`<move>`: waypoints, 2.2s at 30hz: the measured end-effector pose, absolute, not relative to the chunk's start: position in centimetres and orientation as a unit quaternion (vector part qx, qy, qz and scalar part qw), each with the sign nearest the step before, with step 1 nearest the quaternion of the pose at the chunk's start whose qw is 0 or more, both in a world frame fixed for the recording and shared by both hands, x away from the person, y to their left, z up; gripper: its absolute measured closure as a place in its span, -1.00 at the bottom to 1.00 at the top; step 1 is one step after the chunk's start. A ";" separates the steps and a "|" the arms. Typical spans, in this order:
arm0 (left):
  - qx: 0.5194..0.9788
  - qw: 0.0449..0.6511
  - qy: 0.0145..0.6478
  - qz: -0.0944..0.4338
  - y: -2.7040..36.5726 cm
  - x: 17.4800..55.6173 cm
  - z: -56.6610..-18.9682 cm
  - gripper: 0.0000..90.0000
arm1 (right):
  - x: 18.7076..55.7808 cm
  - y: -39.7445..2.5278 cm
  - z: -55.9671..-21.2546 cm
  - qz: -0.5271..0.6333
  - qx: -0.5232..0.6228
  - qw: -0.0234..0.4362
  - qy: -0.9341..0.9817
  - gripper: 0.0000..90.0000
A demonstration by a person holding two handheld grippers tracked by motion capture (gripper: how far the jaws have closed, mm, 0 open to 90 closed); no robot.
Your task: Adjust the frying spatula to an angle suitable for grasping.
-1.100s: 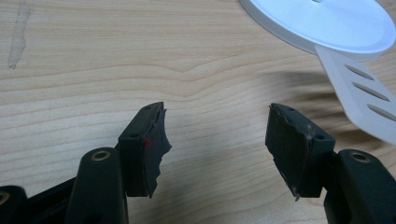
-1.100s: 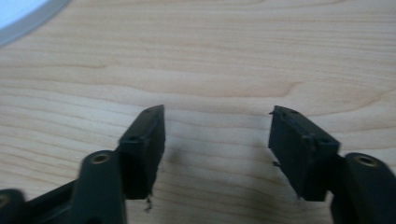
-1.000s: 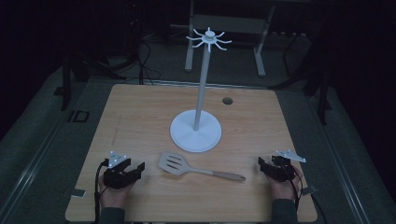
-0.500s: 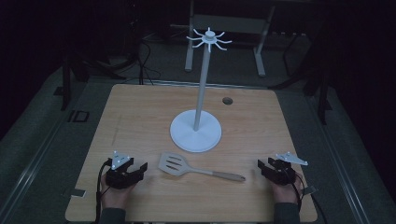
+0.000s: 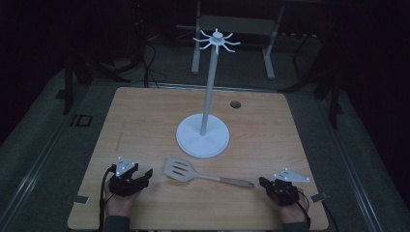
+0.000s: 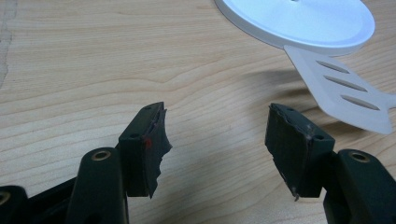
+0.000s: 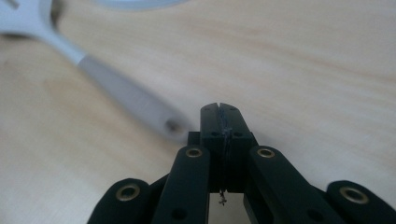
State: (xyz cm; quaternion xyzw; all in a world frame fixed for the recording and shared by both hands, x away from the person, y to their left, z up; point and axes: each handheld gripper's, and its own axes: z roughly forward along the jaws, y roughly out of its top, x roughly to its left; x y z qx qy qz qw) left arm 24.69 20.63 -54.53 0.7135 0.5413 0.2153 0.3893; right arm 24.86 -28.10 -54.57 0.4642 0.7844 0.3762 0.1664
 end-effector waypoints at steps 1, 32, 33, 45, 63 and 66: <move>0.714 0.389 0.541 0.215 20.6 24.7 -54.5 -0.14 | 24.6 -28.0 -54.7 0.373 0.464 0.161 0.787 0.99; 0.722 0.413 0.503 0.234 19.0 24.1 -52.4 -0.14 | 29.2 -25.2 -56.1 0.365 0.490 0.141 0.779 1.00; 0.722 0.413 0.503 0.234 19.0 24.1 -52.4 -0.14 | 29.4 -24.9 -56.2 0.367 0.490 0.141 0.778 1.00; 0.757 0.405 0.467 0.213 17.1 25.9 -50.8 -0.14 | 31.9 -20.8 -56.4 0.379 0.474 0.138 0.783 1.00; 0.764 0.407 0.452 0.215 16.7 27.8 -48.8 -0.12 | 29.5 -23.9 -54.3 0.404 0.444 0.145 0.787 0.84; 0.766 0.408 0.448 0.215 16.6 27.9 -48.6 -0.12 | 29.1 -24.5 -54.2 0.403 0.446 0.148 0.786 0.83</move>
